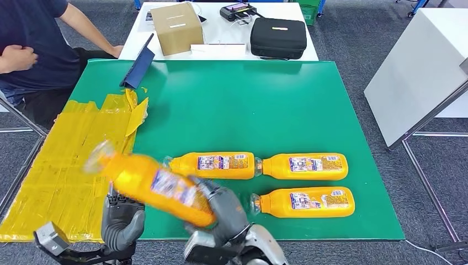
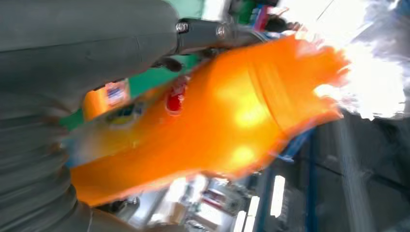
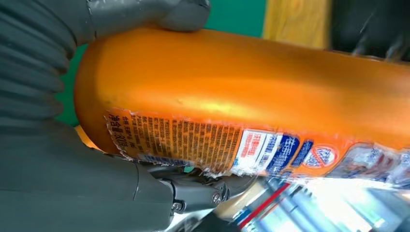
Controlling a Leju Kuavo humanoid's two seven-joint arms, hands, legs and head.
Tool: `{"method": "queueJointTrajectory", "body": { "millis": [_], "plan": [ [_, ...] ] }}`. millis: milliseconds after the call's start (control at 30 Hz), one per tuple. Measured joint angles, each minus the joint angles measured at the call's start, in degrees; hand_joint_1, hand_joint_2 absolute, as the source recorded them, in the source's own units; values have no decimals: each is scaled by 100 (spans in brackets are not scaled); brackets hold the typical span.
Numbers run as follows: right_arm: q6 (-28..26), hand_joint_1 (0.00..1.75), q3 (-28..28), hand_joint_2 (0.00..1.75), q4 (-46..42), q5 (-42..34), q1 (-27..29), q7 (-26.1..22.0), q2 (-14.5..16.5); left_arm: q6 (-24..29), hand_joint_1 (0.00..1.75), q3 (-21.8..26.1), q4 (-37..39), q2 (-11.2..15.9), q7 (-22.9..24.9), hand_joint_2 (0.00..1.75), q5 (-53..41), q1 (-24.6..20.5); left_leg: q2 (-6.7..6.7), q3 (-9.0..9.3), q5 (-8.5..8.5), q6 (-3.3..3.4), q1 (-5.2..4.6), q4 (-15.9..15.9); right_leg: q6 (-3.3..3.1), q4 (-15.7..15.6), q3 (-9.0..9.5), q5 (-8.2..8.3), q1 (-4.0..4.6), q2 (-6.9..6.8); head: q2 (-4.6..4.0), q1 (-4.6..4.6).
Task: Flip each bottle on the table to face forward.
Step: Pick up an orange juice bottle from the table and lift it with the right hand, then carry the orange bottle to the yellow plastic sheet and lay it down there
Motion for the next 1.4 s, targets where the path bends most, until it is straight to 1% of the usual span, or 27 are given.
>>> {"method": "queueJointTrajectory", "body": {
  "millis": [133, 300, 333, 433, 467, 600, 867, 967, 1100, 1133, 1233, 1267, 1333, 1400],
  "plan": [
    [90, 175, 320, 175, 4, 233, -77, -81, -45, 8, 0, 35, 18, 1, 26, 175, -20, 5, 0, 0, 0, 0, 0, 0, 0, 0, -2, 0, 0, 0, 0, 2],
    [98, 175, 453, 175, 13, 271, -140, -80, -72, 9, 0, 75, 20, 1, 26, 175, -23, 19, 1, 0, 0, 0, 0, 0, 0, 0, -1, 0, 0, 0, 0, 2],
    [102, 175, 472, 175, 21, 278, -154, -80, -73, 10, 25, 81, 22, 1, 29, 175, -23, 21, 1, 0, 0, 0, 0, 0, 0, 0, -1, 0, 0, 0, 0, 2],
    [111, 175, 534, 175, 64, 296, -204, -81, -71, 5, 156, 112, 35, 1, 41, 175, 10, 25, 1, 0, 0, 0, 0, 0, 0, 0, -2, 0, 0, 0, 0, 1],
    [112, 175, 549, 175, 83, 297, -217, -80, -69, -10, 175, 125, 43, 1, 42, 175, 41, 27, 1, 0, 0, 0, 0, 0, 0, 0, -2, 0, 0, 0, 0, 1],
    [110, 175, 583, 175, 159, 296, -252, -75, -63, -125, 175, 162, 72, -1, -10, 175, 184, 48, 2, 0, 0, 0, 0, 0, 0, 0, -2, 0, 0, 1, 0, 0],
    [60, 175, 593, 175, 250, 298, -264, -5, -62, -167, 175, 175, 73, -4, -100, 175, 160, 63, 1, 0, 0, 0, 0, 0, 0, 0, -3, 0, 0, 1, 0, 1],
    [-2, 175, 591, 175, 262, 320, -262, 38, -67, -123, 175, 189, 73, -16, -149, 175, 68, 52, 1, 0, 0, 0, 0, 0, 0, 0, -3, 0, 0, 1, 0, 1],
    [-120, 174, 567, 175, 261, 343, -250, 162, -73, 125, 175, 206, 71, -31, -294, 175, -326, 19, 1, 0, 0, 0, 0, 0, 0, 0, -3, 0, 0, 0, 0, 1],
    [-132, 144, 560, 175, 260, 347, -245, 184, -74, 166, 175, 211, 71, -32, -316, 175, -402, 7, 1, 0, 0, 0, 0, 0, 0, 0, -3, 0, 0, 1, 0, 2],
    [-171, 13, 538, 175, 255, 371, -236, 249, -75, 343, 175, 233, 70, -37, -410, 175, -676, -20, 2, 0, 0, 0, 0, 0, 0, 0, -3, 0, 0, 1, 0, 1],
    [-210, 0, 526, 175, 251, 404, -228, 305, -75, 529, 175, 254, 67, -43, -488, 175, -931, -38, 1, 0, 0, 0, 0, 0, 0, 0, -3, 0, 0, 1, 0, 2],
    [-311, 0, 475, 175, 214, 476, -202, 457, -79, 1031, 175, 346, 61, -50, -658, 175, -1587, -111, 1, 0, 0, 0, 0, 0, 0, 0, -3, 0, 0, 1, 0, 2],
    [-365, 0, 397, 175, 149, 503, -181, 567, -89, 1391, 175, 494, 58, -43, -743, 175, -2036, -214, 2, 0, 0, 0, 0, 0, 0, 0, -3, 1, 0, 2, 0, 0]
  ]
}}
